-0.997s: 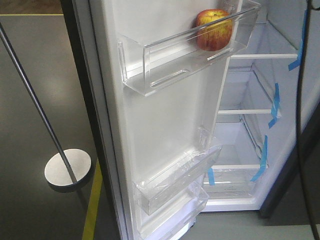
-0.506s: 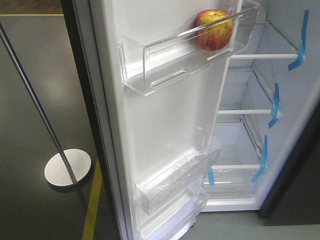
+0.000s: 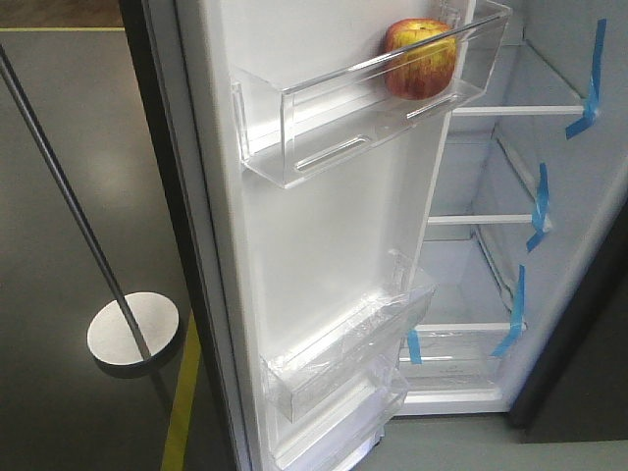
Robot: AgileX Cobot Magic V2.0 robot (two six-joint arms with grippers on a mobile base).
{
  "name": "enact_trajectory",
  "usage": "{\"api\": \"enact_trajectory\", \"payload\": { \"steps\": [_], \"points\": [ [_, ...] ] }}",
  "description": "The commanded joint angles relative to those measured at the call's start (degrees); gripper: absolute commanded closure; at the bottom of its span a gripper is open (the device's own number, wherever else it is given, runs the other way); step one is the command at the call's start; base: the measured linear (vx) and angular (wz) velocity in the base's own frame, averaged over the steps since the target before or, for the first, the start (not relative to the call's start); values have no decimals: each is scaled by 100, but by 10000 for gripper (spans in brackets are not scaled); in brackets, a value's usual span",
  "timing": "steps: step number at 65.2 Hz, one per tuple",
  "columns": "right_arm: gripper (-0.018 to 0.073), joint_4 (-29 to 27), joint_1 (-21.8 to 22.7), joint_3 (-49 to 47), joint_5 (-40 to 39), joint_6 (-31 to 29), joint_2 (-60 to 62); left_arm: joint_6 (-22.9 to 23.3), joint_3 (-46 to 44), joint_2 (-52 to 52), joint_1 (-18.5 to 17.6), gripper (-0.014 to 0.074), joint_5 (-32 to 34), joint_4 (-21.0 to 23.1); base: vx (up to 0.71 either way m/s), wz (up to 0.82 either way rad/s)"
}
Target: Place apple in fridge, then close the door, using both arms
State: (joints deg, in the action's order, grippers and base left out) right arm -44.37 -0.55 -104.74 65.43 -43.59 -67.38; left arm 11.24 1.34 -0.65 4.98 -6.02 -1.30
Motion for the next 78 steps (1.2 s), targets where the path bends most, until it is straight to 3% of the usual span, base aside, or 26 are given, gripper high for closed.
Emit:
{"api": "enact_trajectory", "payload": {
  "steps": [1, 12, 20, 25, 40, 51, 57, 62, 78],
  "points": [
    [563, -325, -4, 623, -737, 82, 352, 58, -97, -76, -46, 603, 835, 341, 0, 0],
    [563, -751, -4, 2861, -1793, -303, 1536, 52, -97, -76, -46, 603, 1100, 418, 0, 0],
    [563, -764, -4, 4214, -2356, -342, 2491, 70, -97, -76, -46, 603, 1177, 436, 0, 0],
    [563, -758, -4, 4863, -2468, -342, 2963, 344, -126, -76, -46, 603, 1188, 626, 0, 0],
    [563, -764, -4, 6197, -2581, -120, 4167, 2111, -138, -76, -46, 603, 1433, 1869, 0, 0],
    [562, -779, -4, 6452, -2535, 24, 4525, 3201, -168, -76, -46, 603, 1701, 2862, 0, 0],
    [562, -898, -4, 6452, -2590, 24, 4547, 3955, -319, -76, -46, 603, 1963, 3100, 0, 0],
    [562, -1032, -4, 6452, -2675, 19, 4547, 4402, -679, -76, -46, 603, 2097, 3019, 0, 0],
    [562, -1328, -4, 6452, -3204, 19, 4547, 4452, -2050, 216, -46, 603, 2132, 1955, 0, 0]
  ]
}}
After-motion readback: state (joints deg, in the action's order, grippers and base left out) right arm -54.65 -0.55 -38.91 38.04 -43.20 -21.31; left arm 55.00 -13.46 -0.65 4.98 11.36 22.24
